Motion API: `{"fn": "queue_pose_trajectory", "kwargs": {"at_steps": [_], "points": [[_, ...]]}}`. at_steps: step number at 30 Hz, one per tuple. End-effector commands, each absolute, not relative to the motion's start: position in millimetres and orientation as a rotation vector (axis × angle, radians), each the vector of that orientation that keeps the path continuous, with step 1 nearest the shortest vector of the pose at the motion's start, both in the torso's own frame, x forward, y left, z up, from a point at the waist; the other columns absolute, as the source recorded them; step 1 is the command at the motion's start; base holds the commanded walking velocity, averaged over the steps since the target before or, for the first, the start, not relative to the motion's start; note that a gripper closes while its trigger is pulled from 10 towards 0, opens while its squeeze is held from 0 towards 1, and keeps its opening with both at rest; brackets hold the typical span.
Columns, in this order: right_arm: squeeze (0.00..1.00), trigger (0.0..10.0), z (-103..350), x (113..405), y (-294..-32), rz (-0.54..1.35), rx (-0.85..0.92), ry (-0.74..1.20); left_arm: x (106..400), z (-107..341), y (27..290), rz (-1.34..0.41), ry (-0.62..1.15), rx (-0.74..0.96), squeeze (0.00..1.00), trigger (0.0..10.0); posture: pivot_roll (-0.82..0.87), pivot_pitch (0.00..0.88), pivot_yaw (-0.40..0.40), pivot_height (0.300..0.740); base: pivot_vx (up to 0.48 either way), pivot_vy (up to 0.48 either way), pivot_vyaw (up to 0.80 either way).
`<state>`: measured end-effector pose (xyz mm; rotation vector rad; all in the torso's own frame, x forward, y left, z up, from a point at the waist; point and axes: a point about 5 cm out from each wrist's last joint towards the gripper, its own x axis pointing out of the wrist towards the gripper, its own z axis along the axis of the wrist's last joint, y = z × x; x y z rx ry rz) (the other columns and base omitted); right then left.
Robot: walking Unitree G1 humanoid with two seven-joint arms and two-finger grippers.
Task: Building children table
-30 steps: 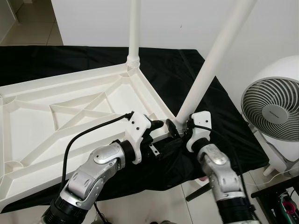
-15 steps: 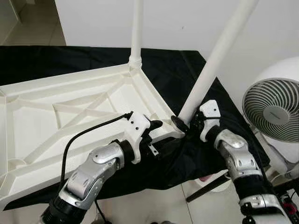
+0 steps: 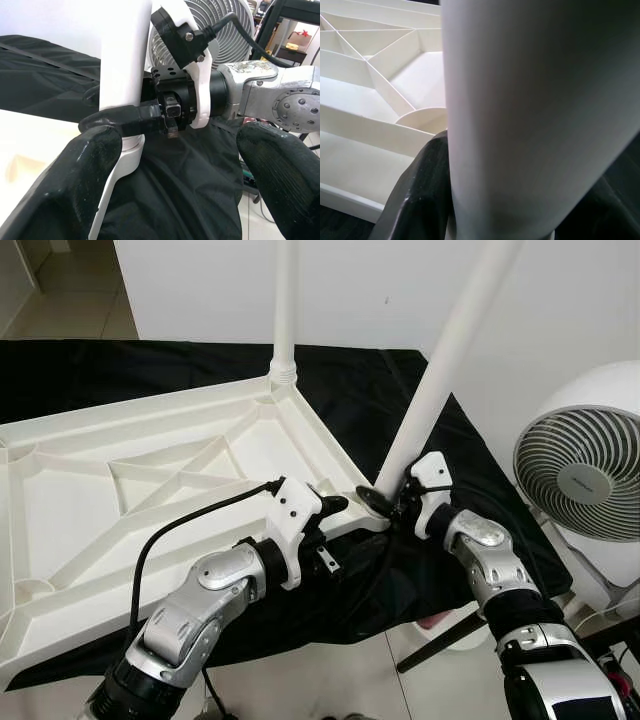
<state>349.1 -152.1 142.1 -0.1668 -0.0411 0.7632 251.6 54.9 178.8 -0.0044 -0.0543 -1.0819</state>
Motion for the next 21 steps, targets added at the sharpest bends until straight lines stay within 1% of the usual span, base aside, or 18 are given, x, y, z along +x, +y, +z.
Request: {"fn": "queue_pose_trajectory", "kwargs": {"at_steps": [1, 6, 7, 11, 13, 14, 15, 18, 20, 21], "points": [[0.00, 0.0, 131, 346, -150, 0.790, -0.182, 0.001, 248, 179, 56, -1.105, -0.053, 0.001, 0.00, 10.0, 0.12, 0.102, -0.106, 0.740, 0.000, 0.000, 0.00], [0.00, 0.0, 129, 347, -154, 0.781, -0.179, -0.013, 246, 178, 56, -1.103, -0.049, -0.003, 0.00, 10.0, 0.11, 0.108, -0.106, 0.740, 0.000, 0.000, 0.00], [0.00, 10.0, 129, 347, -155, 0.752, -0.164, -0.017, 246, 178, 55, -1.104, -0.049, -0.004, 0.00, 10.0, 0.10, 0.110, -0.108, 0.740, 0.000, 0.000, 0.00], [0.00, 10.0, 129, 345, -159, 0.695, -0.137, -0.020, 246, 178, 54, -1.109, -0.049, -0.006, 0.00, 10.0, 0.10, 0.113, -0.111, 0.740, 0.000, 0.000, 0.00], [0.00, 10.0, 125, 344, -162, 0.610, -0.159, -0.003, 247, 178, 53, -1.110, -0.050, -0.008, 0.00, 10.0, 0.09, 0.115, -0.111, 0.740, 0.000, 0.000, 0.00], [0.00, 10.0, 125, 344, -162, 0.610, -0.159, -0.003, 247, 178, 53, -1.110, -0.050, -0.008, 0.00, 10.0, 0.09, 0.115, -0.111, 0.740, 0.000, 0.000, 0.00], [0.00, 10.0, 124, 342, -164, 0.520, -0.151, 0.009, 246, 178, 52, -1.112, -0.049, -0.013, 0.00, 10.0, 0.08, 0.118, -0.110, 0.740, 0.000, 0.000, 0.00], [0.00, 10.0, 125, 339, -164, 0.471, -0.144, 0.008, 245, 177, 52, -1.116, -0.048, -0.018, 0.00, 10.0, 0.08, 0.119, -0.108, 0.740, 0.000, 0.000, 0.00], [0.00, 10.0, 125, 337, -165, 0.370, -0.146, 0.009, 245, 177, 51, -1.120, -0.045, -0.019, 0.00, 10.0, 0.08, 0.121, -0.106, 0.740, 0.000, 0.000, 0.00], [0.00, 10.0, 125, 337, -165, 0.370, -0.146, 0.009, 245, 177, 51, -1.120, -0.045, -0.019, 0.00, 10.0, 0.08, 0.121, -0.106, 0.740, 0.000, 0.000, 0.00]]}}
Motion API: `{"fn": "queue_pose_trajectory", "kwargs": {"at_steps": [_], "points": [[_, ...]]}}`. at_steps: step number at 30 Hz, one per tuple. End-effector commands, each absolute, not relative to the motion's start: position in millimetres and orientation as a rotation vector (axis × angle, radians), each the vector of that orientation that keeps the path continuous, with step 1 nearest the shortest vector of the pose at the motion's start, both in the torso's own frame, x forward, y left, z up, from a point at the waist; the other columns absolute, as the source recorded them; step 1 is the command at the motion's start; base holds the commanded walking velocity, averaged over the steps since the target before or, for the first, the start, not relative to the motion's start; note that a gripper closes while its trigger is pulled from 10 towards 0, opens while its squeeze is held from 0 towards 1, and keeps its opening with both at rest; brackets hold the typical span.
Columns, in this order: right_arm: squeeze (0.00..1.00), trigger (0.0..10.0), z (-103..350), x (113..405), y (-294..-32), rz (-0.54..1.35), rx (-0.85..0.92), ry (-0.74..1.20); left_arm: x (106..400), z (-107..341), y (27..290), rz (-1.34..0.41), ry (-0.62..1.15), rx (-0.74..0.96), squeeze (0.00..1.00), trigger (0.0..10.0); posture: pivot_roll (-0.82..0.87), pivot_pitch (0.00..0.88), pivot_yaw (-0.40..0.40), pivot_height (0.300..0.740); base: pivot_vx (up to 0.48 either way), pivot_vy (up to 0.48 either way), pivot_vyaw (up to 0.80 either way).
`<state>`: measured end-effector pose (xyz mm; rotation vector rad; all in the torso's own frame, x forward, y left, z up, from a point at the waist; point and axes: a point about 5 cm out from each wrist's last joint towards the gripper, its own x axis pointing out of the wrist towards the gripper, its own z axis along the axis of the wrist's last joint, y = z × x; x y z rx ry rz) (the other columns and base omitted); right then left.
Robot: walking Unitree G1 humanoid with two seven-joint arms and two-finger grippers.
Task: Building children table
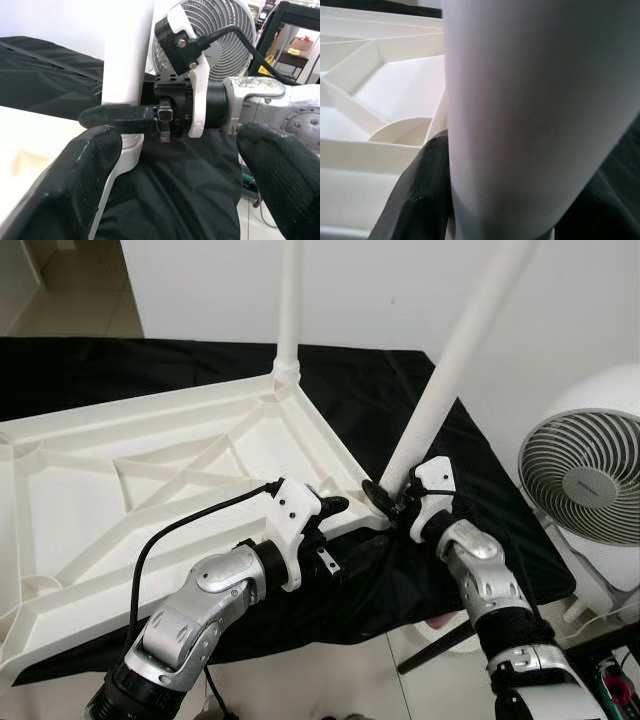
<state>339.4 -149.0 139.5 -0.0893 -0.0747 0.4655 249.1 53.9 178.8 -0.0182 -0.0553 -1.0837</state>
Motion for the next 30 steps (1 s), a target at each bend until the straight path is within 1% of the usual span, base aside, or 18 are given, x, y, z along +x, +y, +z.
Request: {"fn": "queue_pose_trajectory", "kwargs": {"at_steps": [1, 3, 4, 5, 8, 11, 12, 14, 22, 23, 24, 27, 28, 30], "points": [[0.00, 10.0, 124, 336, -165, 0.332, -0.143, 0.011, 244, 177, 51, -1.122, -0.045, -0.020, 0.00, 10.0, 0.08, 0.121, -0.106, 0.740, 0.000, 0.000, 0.00], [0.00, 10.0, 127, 331, -162, 0.159, -0.086, -0.002, 245, 177, 51, -1.124, -0.043, -0.019, 0.00, 10.0, 0.07, 0.120, -0.104, 0.740, 0.000, 0.000, 0.00], [0.00, 10.0, 128, 328, -160, 0.108, -0.069, -0.006, 245, 177, 52, -1.124, -0.042, -0.018, 0.00, 10.0, 0.08, 0.120, -0.103, 0.740, 0.000, 0.000, 0.00], [0.00, 10.0, 128, 328, -160, 0.108, -0.069, -0.006, 245, 177, 52, -1.124, -0.042, -0.018, 0.00, 10.0, 0.08, 0.120, -0.103, 0.740, 0.000, 0.000, 0.00], [0.00, 10.0, 130, 319, -153, -0.053, -0.034, -0.012, 245, 177, 51, -1.126, -0.042, -0.017, 0.00, 10.0, 0.07, 0.119, -0.102, 0.740, 0.000, 0.000, 0.00], [0.00, 10.0, 132, 315, -152, -0.102, -0.022, -0.019, 245, 177, 51, -1.127, -0.042, -0.018, 0.00, 10.0, 0.07, 0.119, -0.102, 0.740, 0.000, 0.000, 0.00], [0.00, 10.0, 131, 310, -146, -0.158, 0.005, -0.013, 245, 177, 50, -1.131, -0.041, -0.019, 0.00, 10.0, 0.07, 0.119, -0.100, 0.740, 0.000, 0.000, 0.00], [0.00, 10.0, 132, 306, -129, -0.120, 0.039, -0.005, 245, 177, 48, -1.137, -0.042, -0.020, 0.00, 10.0, 0.07, 0.118, -0.098, 0.740, 0.000, 0.000, 0.00], [0.00, 10.0, 135, 305, -126, -0.082, 0.034, -0.001, 246, 178, 48, -1.139, -0.046, -0.020, 0.00, 10.0, 0.07, 0.113, -0.103, 0.740, 0.000, 0.000, 0.00], [0.12, 10.0, 136, 305, -125, -0.078, 0.038, -0.002, 246, 178, 48, -1.137, -0.048, -0.019, 0.00, 10.0, 0.07, 0.112, -0.104, 0.740, 0.000, 0.000, 0.00], [1.00, 10.0, 137, 305, -126, -0.072, 0.046, -0.008, 246, 178, 48, -1.134, -0.048, -0.022, 0.00, 10.0, 0.07, 0.111, -0.104, 0.740, 0.000, 0.000, 0.00], [1.00, 10.0, 142, 306, -133, -0.070, 0.057, -0.048, 246, 177, 48, -1.133, -0.048, -0.024, 0.00, 10.0, 0.07, 0.111, -0.104, 0.740, 0.000, 0.000, 0.00], [1.00, 10.0, 145, 307, -136, -0.038, 0.076, -0.073, 246, 177, 48, -1.133, -0.049, -0.026, 0.00, 10.0, 0.07, 0.112, -0.106, 0.740, 0.000, 0.000, 0.00], [1.00, 10.0, 145, 307, -136, -0.038, 0.076, -0.073, 246, 177, 48, -1.133, -0.049, -0.026, 0.00, 10.0, 0.07, 0.112, -0.106, 0.740, 0.000, 0.000, 0.00]]}}
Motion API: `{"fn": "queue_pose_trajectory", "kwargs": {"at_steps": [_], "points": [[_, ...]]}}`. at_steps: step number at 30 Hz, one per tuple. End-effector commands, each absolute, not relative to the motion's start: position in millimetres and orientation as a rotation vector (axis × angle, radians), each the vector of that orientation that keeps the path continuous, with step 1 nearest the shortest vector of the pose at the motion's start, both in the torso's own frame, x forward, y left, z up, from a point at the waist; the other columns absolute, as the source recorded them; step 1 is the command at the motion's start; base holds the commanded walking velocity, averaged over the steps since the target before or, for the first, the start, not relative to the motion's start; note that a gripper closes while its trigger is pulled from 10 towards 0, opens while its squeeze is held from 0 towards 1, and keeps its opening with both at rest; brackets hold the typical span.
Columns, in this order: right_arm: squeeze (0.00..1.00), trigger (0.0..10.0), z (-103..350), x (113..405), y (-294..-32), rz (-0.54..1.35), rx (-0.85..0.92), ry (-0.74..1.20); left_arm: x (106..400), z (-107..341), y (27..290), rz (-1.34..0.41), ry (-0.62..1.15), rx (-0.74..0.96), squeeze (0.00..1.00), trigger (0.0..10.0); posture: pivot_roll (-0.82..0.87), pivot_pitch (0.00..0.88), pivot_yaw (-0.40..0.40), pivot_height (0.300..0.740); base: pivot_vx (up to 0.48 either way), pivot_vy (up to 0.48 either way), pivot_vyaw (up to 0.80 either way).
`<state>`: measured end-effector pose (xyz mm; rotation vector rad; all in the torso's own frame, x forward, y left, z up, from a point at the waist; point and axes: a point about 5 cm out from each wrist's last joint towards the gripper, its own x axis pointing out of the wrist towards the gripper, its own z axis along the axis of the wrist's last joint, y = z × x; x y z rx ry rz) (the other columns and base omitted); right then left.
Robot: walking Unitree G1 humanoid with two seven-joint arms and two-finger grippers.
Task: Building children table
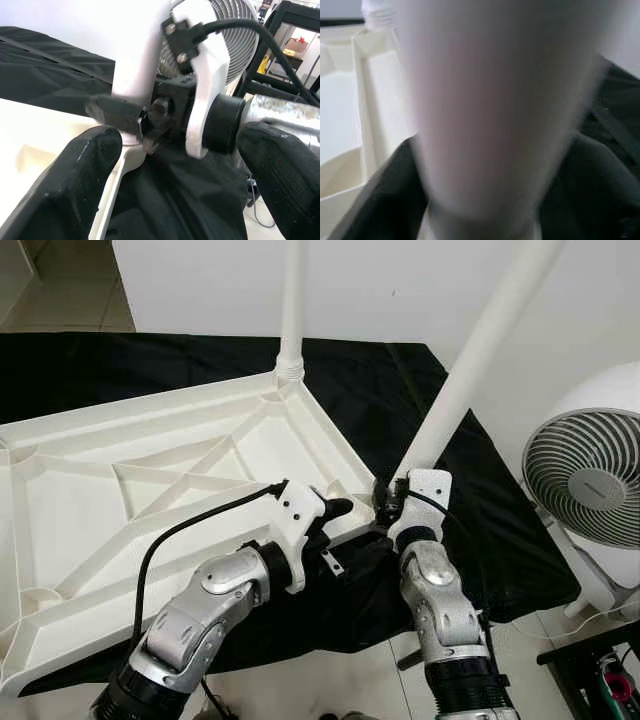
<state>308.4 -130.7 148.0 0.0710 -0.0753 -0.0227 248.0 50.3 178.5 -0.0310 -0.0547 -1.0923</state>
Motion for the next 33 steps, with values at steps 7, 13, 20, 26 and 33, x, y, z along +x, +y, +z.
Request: {"fn": "queue_pose_trajectory", "kwargs": {"at_steps": [7, 13, 20, 26, 33], "points": [[1.00, 10.0, 157, 312, -154, 0.106, 0.077, -0.140, 247, 178, 48, -1.131, -0.049, -0.023, 0.00, 10.0, 0.07, 0.112, -0.106, 0.740, 0.000, 0.000, 0.00], [0.00, 10.0, 154, 312, -168, 0.383, -0.032, -0.068, 247, 178, 49, -1.132, -0.050, -0.020, 0.00, 10.0, 0.07, 0.110, -0.100, 0.740, 0.000, 0.000, 0.00], [0.00, 10.0, 152, 317, -175, 0.545, -0.124, -0.064, 247, 179, 50, -1.137, -0.052, -0.017, 0.00, 10.0, 0.07, 0.107, -0.094, 0.740, 0.000, 0.000, 0.00], [0.00, 10.0, 152, 329, -171, 0.592, -0.133, -0.073, 247, 180, 49, -1.140, -0.055, -0.011, 0.00, 10.0, 0.08, 0.102, -0.092, 0.740, 0.000, 0.000, 0.00], [0.00, 10.0, 148, 345, -158, 0.652, -0.147, -0.052, 249, 182, 50, -1.133, -0.064, -0.008, 0.00, 10.0, 0.09, 0.090, -0.094, 0.740, 0.000, 0.000, 0.00]]}}
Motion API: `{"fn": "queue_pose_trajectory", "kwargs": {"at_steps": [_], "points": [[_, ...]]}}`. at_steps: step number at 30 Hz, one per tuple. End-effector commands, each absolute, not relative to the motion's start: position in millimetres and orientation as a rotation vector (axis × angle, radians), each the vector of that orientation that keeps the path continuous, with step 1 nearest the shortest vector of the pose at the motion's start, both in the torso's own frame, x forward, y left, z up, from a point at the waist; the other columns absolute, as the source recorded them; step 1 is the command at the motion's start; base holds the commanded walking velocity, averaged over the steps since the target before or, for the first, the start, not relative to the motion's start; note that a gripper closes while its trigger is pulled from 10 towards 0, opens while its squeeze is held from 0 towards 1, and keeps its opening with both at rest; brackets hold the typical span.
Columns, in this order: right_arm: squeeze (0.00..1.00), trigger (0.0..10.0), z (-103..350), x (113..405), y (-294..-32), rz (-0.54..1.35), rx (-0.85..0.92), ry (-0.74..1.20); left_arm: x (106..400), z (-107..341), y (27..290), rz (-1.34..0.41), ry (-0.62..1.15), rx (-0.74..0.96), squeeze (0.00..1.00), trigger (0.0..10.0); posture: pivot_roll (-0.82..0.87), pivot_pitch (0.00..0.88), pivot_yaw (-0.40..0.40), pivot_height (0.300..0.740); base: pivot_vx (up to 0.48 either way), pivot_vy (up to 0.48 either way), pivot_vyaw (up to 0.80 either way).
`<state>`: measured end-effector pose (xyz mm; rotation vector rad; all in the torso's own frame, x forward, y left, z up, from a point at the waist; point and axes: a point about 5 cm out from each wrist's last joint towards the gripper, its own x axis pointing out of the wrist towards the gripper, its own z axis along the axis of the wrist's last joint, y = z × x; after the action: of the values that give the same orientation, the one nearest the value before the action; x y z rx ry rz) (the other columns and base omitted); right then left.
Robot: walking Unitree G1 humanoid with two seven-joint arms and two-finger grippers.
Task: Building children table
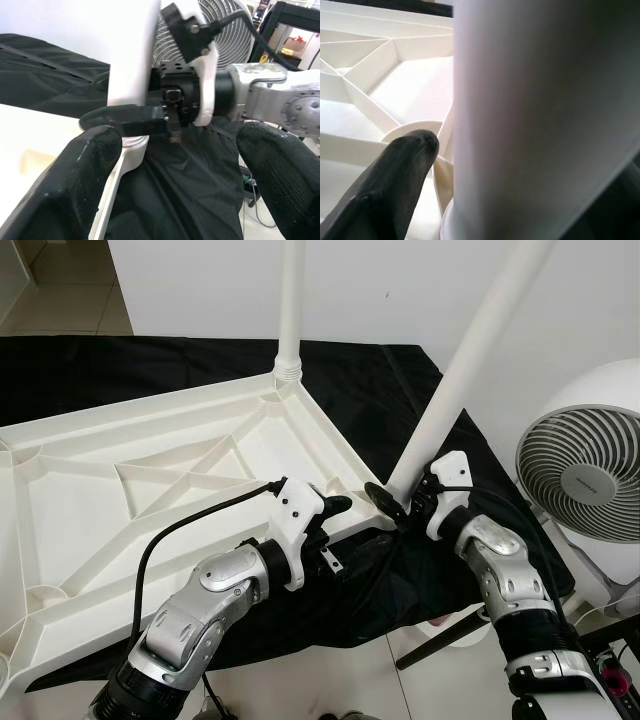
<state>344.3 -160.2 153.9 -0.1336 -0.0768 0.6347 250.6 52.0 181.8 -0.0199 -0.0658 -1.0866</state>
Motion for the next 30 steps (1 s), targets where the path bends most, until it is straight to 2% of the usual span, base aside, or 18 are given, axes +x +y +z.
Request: {"fn": "queue_pose_trajectory", "kwargs": {"at_steps": [1, 4, 5, 6, 7, 8, 10, 21, 22, 23, 25, 30], "points": [[0.00, 10.0, 148, 345, -158, 0.652, -0.147, -0.052, 249, 182, 50, -1.133, -0.064, -0.008, 0.00, 10.0, 0.09, 0.090, -0.094, 0.740, 0.000, 0.000, 0.00], [0.00, 10.0, 145, 349, -156, 0.667, -0.148, -0.044, 249, 183, 50, -1.132, -0.065, -0.007, 0.00, 10.0, 0.10, 0.086, -0.096, 0.740, 0.000, 0.000, 0.00], [0.00, 8.7, 142, 351, -154, 0.673, -0.150, -0.037, 249, 183, 51, -1.130, -0.066, -0.006, 0.00, 10.0, 0.11, 0.084, -0.097, 0.740, 0.000, 0.000, 0.00], [0.00, 4.4, 140, 353, -152, 0.683, -0.153, -0.030, 249, 183, 51, -1.128, -0.067, -0.005, 0.00, 10.0, 0.11, 0.083, -0.098, 0.740, 0.000, 0.000, 0.00], [0.00, 4.4, 140, 353, -152, 0.683, -0.153, -0.030, 249, 183, 51, -1.128, -0.067, -0.005, 0.00, 10.0, 0.11, 0.083, -0.098, 0.740, 0.000, 0.000, 0.00], [0.00, 0.1, 137, 353, -151, 0.688, -0.154, -0.022, 249, 183, 51, -1.125, -0.068, -0.004, 0.00, 10.0, 0.11, 0.083, -0.098, 0.740, 0.000, 0.000, 0.00], [0.00, 0.0, 136, 354, -150, 0.695, -0.152, -0.018, 249, 183, 51, -1.123, -0.068, -0.003, 0.00, 10.0, 0.12, 0.083, -0.100, 0.740, 0.000, 0.000, 0.00], [0.00, 0.0, 131, 352, -154, 0.716, -0.150, -0.030, 248, 183, 52, -1.119, -0.066, -0.003, 0.00, 10.0, 0.12, 0.077, -0.098, 0.740, 0.000, 0.000, 0.00], [0.00, 5.8, 130, 352, -157, 0.690, -0.152, -0.034, 248, 183, 52, -1.122, -0.066, -0.003, 0.00, 10.0, 0.11, 0.074, -0.097, 0.740, 0.000, 0.000, 0.00], [0.00, 10.0, 130, 353, -159, 0.664, -0.148, -0.032, 248, 183, 51, -1.124, -0.067, -0.002, 0.00, 10.0, 0.11, 0.075, -0.097, 0.740, 0.000, 0.000, 0.00], [0.00, 10.0, 128, 357, -170, 0.537, -0.183, -0.003, 249, 183, 51, -1.127, -0.067, -0.001, 0.00, 10.0, 0.11, 0.079, -0.097, 0.740, 0.000, 0.000, 0.00], [0.00, 10.0, 128, 359, -180, 0.405, -0.192, 0.010, 249, 182, 50, -1.128, -0.064, -0.003, 0.00, 10.0, 0.10, 0.083, -0.096, 0.740, 0.000, 0.000, 0.00]]}}
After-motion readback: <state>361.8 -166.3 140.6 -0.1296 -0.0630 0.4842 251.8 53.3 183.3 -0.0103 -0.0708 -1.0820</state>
